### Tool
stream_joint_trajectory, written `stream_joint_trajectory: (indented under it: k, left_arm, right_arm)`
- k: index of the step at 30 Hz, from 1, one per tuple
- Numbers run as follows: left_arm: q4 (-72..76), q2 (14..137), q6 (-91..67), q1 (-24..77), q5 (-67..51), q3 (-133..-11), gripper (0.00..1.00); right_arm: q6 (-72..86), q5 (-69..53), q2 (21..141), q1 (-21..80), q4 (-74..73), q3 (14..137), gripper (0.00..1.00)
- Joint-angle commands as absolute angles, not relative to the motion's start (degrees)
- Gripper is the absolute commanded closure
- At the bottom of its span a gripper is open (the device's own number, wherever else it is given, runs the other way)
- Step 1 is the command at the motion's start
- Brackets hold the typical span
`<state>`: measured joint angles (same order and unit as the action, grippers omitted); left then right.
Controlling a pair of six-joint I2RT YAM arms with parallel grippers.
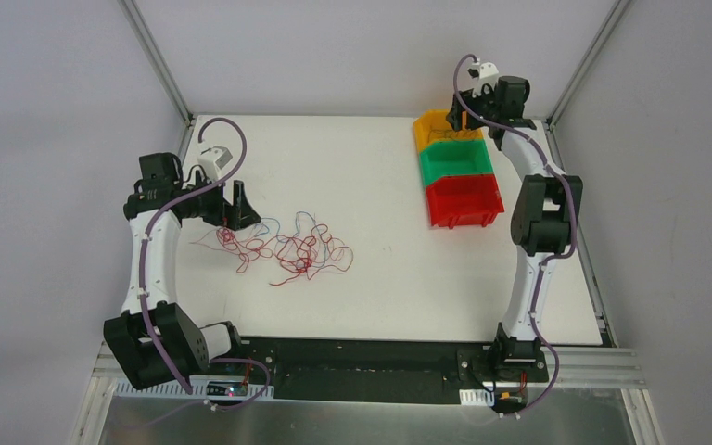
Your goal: Untangle the cables
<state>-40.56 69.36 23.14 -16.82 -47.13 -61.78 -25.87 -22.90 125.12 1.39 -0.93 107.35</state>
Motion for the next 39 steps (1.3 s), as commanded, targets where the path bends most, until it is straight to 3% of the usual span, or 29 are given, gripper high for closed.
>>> stream_joint_trajectory:
  k: [1,5,15,31,34,37,39]
  left_arm:
    - [-46.62,69.29,29.22,-14.06,-43.83,-61.82,0.06]
    - [-48.36,72.69,32.38,-11.09,-39.25,-60.11,0.10]
    - [-45.19,92.60,32.35,-5.68,-40.22,-72.78,0.42]
    - [-45.08,117.14,33.43,6.85,-38.79,-91.08,0.35]
    - [-45.03,118.26,32.67,7.38,-38.47,-92.06,0.50]
    - [-45.07,116.40,30.87,7.23,-38.38,-92.03,0.81]
    - [-45.02,113.21,28.98,6.84,-39.99,-91.21,0.96]
  right_arm:
    - [-20.92,-31.07,114.40,1.70,-12.17,109.67,0.17]
    - [-14.94,-37.65,108.82,3.79,-20.47,106.67,0.14]
    - [-4.05,-41.93,103.42,17.95,-29.24,93.29,0.20]
    - [11.47,-42.14,113.52,32.30,-23.80,85.96,0.24]
    - [14.27,-42.32,115.76,34.76,-21.87,85.87,0.25]
    - [15.82,-42.08,118.02,37.43,-19.86,85.54,0.32]
    - [16.65,-40.84,118.97,38.91,-17.18,84.08,0.39]
